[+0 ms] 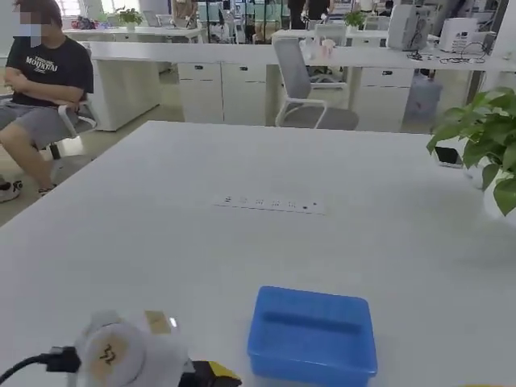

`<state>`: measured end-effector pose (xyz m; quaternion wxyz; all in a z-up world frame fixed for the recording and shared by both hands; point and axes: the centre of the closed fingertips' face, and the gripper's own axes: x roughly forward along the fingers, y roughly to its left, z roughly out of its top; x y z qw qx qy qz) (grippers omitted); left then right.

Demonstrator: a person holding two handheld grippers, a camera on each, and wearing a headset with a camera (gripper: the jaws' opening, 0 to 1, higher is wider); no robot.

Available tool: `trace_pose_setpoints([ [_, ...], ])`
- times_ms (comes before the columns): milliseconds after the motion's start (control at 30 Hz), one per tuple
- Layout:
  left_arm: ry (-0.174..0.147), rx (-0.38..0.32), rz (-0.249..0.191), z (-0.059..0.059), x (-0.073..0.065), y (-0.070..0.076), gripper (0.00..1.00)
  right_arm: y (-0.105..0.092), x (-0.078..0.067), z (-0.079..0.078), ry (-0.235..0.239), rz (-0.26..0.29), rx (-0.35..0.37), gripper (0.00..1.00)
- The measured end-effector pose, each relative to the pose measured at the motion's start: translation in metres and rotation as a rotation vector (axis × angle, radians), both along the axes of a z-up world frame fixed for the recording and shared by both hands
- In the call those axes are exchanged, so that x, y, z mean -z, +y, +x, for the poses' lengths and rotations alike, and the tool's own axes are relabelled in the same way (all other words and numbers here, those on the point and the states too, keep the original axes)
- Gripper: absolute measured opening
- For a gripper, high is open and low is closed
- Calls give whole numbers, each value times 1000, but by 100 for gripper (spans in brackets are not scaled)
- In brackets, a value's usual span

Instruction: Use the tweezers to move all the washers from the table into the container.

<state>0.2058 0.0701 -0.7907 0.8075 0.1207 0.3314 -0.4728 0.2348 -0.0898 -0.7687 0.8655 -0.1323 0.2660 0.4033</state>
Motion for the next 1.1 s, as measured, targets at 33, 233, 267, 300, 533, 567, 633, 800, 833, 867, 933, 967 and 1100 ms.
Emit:
trace_pose_setpoints([
  [33,37,36,10,-4,5,-4,29,4,3,-1,6,-13,-11,27],
  [233,59,191,177,-5,35,-10,29,26,20,-21,91,-24,-101,24],
  [267,59,210,191,-5,37,-12,27,27,22,-22,92,-29,-101,24],
  [300,55,227,208,-4,40,-13,25,29,25,-26,93,-51,-117,24],
  [533,44,340,329,2,60,-18,14,27,28,-27,78,-108,-149,16],
  [567,36,345,333,3,61,-20,13,27,28,-26,79,-103,-147,15],
  [633,37,363,342,4,64,-22,6,27,28,-26,78,-104,-145,14],
  [800,18,416,404,3,74,-21,4,25,26,-24,65,-107,-133,14],
  [833,-21,436,407,6,73,-22,1,25,25,-24,63,-106,-131,14],
  [867,-6,431,415,5,73,-20,0,25,25,-23,62,-106,-128,14],
  [933,-4,435,415,4,74,-20,0,25,25,-23,60,-106,-126,14],
  [967,-7,439,414,4,74,-20,0,25,25,-23,59,-107,-126,14],
  [1100,-18,468,423,2,73,-18,0,25,26,-23,60,-113,-131,14],
])
